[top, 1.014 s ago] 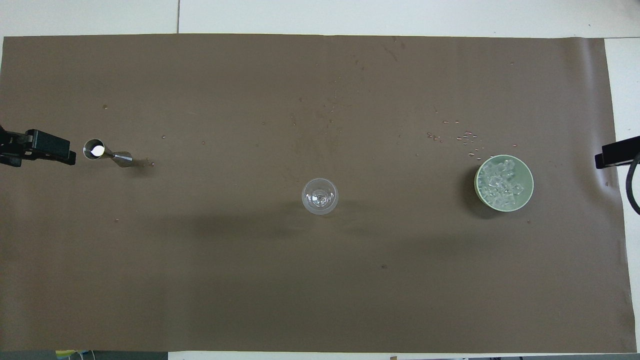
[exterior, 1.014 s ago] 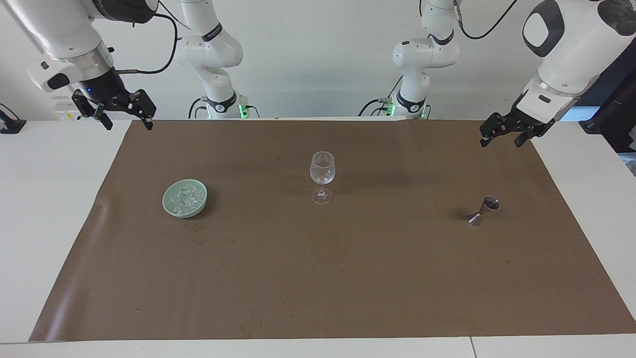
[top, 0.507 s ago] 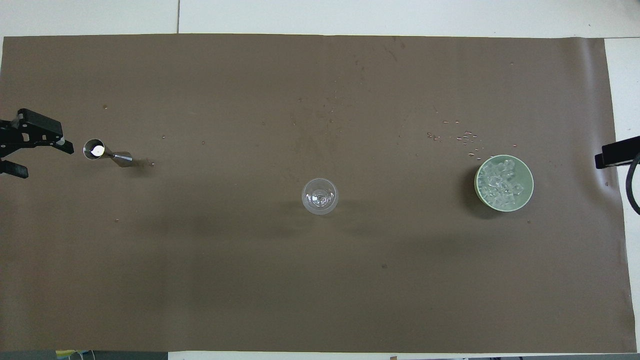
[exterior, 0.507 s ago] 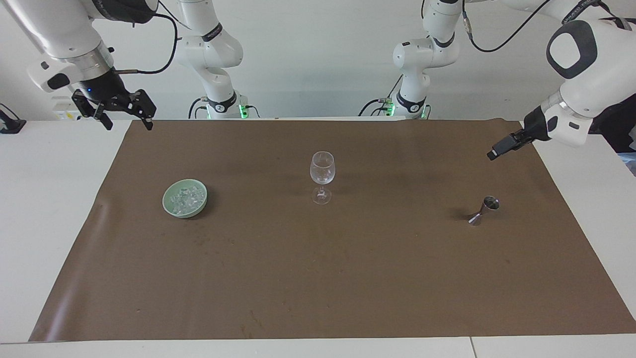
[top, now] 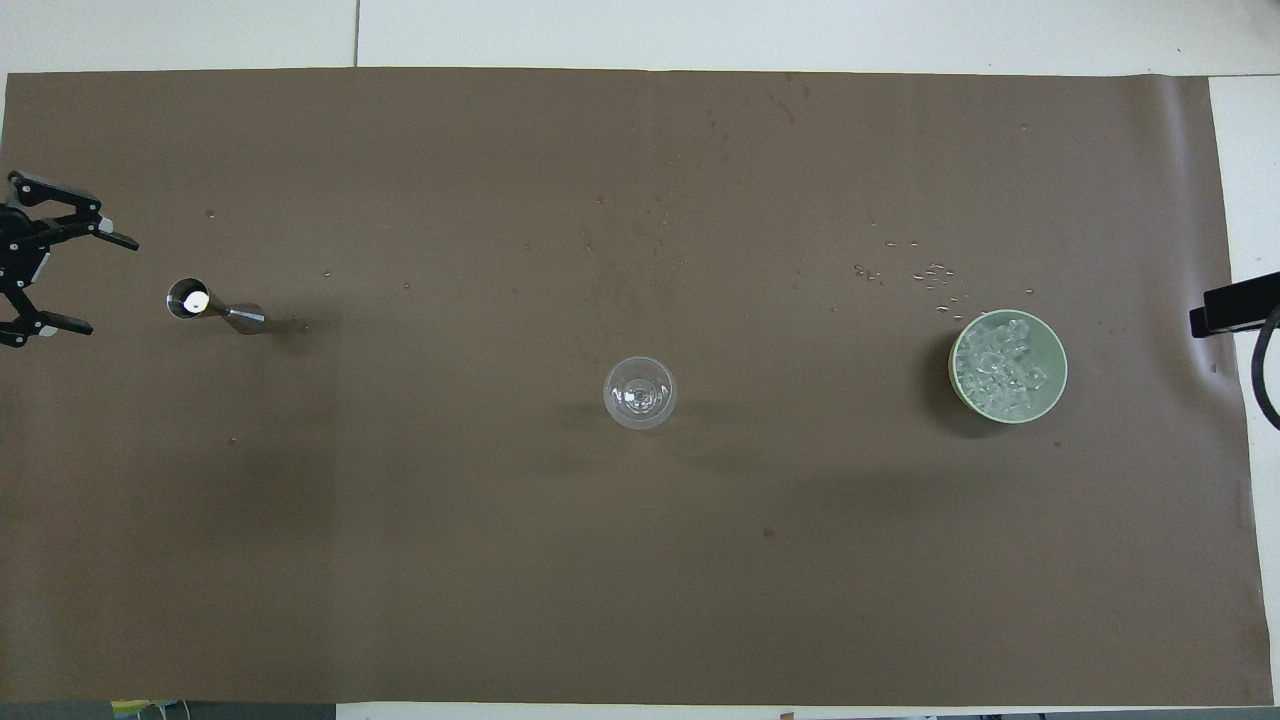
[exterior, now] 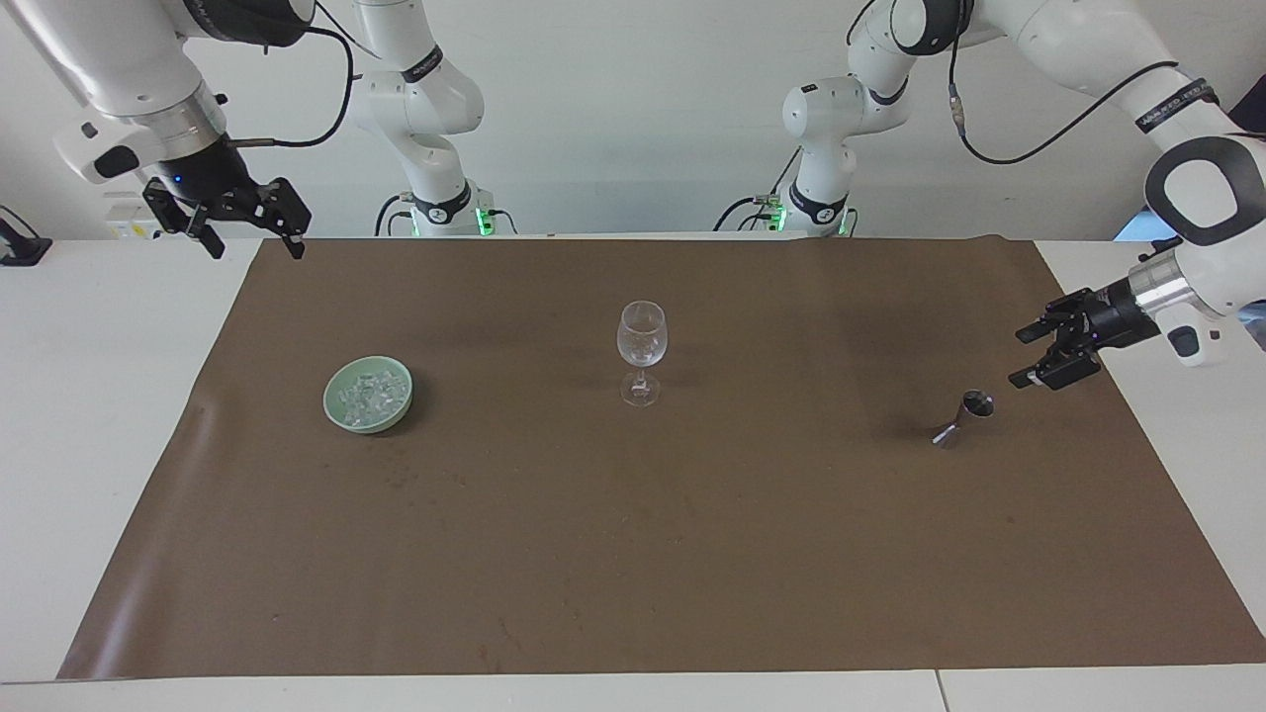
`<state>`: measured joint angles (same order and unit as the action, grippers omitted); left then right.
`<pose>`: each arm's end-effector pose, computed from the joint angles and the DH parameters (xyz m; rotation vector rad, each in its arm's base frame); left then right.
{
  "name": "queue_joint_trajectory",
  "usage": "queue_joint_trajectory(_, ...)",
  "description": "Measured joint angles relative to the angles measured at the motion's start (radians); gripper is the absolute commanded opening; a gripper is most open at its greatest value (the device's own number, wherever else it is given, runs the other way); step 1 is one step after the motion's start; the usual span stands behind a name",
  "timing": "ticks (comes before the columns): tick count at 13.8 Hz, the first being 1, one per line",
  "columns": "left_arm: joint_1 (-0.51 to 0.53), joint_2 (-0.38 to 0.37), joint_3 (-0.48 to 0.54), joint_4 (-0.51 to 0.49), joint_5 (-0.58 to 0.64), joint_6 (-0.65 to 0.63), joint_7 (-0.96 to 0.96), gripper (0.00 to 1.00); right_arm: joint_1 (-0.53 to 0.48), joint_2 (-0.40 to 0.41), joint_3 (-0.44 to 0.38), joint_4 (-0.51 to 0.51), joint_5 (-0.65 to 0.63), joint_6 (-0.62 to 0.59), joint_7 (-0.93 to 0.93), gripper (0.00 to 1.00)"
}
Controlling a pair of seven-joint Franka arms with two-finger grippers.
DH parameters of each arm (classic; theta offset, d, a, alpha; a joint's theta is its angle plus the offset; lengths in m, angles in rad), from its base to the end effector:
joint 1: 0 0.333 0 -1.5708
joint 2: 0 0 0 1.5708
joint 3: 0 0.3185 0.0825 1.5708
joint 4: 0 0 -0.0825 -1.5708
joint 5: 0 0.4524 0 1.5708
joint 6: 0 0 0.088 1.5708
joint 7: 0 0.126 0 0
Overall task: Pour wine and add ice with both arms
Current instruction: 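Open the left gripper and close it around the silver jigger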
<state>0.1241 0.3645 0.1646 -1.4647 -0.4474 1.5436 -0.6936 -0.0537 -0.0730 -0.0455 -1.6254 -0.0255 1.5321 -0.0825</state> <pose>0.6907 0.1333 0.4316 2.4157 1.3695 -0.4929 0.5920 -0.0631 0.6197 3.1211 -0.0270 -0.0348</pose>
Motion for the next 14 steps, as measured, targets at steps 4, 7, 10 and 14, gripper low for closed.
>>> queue_joint_trajectory(4,0.030,0.097,0.008,0.007,-0.064,0.108,-0.104,1.00,0.000,0.000,0.000,0.000,0.000,0.000,0.000,1.00)
queue_joint_trajectory(7,0.042,0.143,0.008,0.006,-0.076,0.172,-0.174,1.00,0.000,0.000,0.000,0.000,0.000,0.000,0.000,1.00)
queue_joint_trajectory(10,0.086,0.180,0.010,-0.019,-0.128,0.215,-0.193,1.00,0.000,0.000,0.000,0.000,0.000,0.000,0.000,1.00)
queue_joint_trajectory(14,0.104,0.181,0.009,-0.130,-0.171,0.267,-0.194,1.00,0.000,0.000,0.000,0.000,0.000,0.000,0.000,1.00)
